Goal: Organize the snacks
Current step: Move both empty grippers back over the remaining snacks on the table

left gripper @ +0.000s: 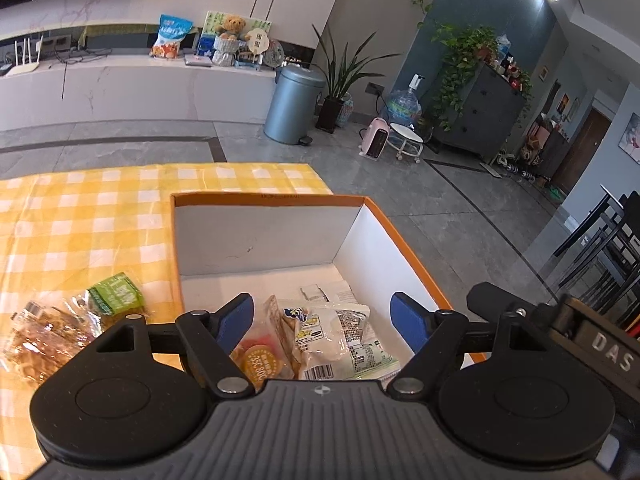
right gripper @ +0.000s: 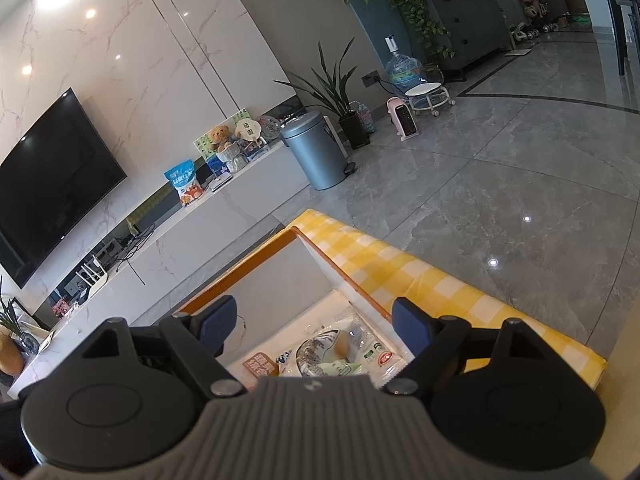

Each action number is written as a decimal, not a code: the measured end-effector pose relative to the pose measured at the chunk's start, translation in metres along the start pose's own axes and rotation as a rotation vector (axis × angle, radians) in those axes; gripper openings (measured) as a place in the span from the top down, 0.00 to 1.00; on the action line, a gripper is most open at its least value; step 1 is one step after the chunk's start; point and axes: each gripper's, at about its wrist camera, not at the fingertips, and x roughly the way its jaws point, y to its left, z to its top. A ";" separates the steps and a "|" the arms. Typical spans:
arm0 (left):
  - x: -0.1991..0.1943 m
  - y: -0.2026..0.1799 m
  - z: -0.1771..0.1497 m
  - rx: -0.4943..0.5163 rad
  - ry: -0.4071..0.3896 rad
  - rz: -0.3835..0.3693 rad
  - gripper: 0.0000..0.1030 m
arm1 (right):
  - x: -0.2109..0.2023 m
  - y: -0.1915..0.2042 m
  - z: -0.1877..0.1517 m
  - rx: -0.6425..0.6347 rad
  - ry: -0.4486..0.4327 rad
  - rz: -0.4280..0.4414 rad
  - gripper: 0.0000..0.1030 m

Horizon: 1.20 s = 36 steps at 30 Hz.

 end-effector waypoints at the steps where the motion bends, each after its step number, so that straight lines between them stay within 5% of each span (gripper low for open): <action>1: -0.003 -0.001 0.000 0.005 -0.006 0.001 0.11 | 0.000 0.000 0.001 0.003 0.002 0.002 0.19; 14: -0.030 0.005 0.011 -0.016 -0.074 0.034 0.11 | 0.002 0.000 0.000 -0.003 0.026 0.002 0.16; 26: -0.086 0.026 0.006 0.010 -0.123 0.107 0.11 | -0.014 0.052 -0.010 -0.074 0.014 0.133 0.16; 32: -0.127 0.057 -0.001 -0.029 -0.151 0.201 0.11 | -0.030 0.094 -0.024 -0.143 0.017 0.248 0.13; 36: -0.154 0.084 -0.010 -0.064 -0.175 0.288 0.11 | -0.042 0.124 -0.035 -0.168 0.041 0.420 0.12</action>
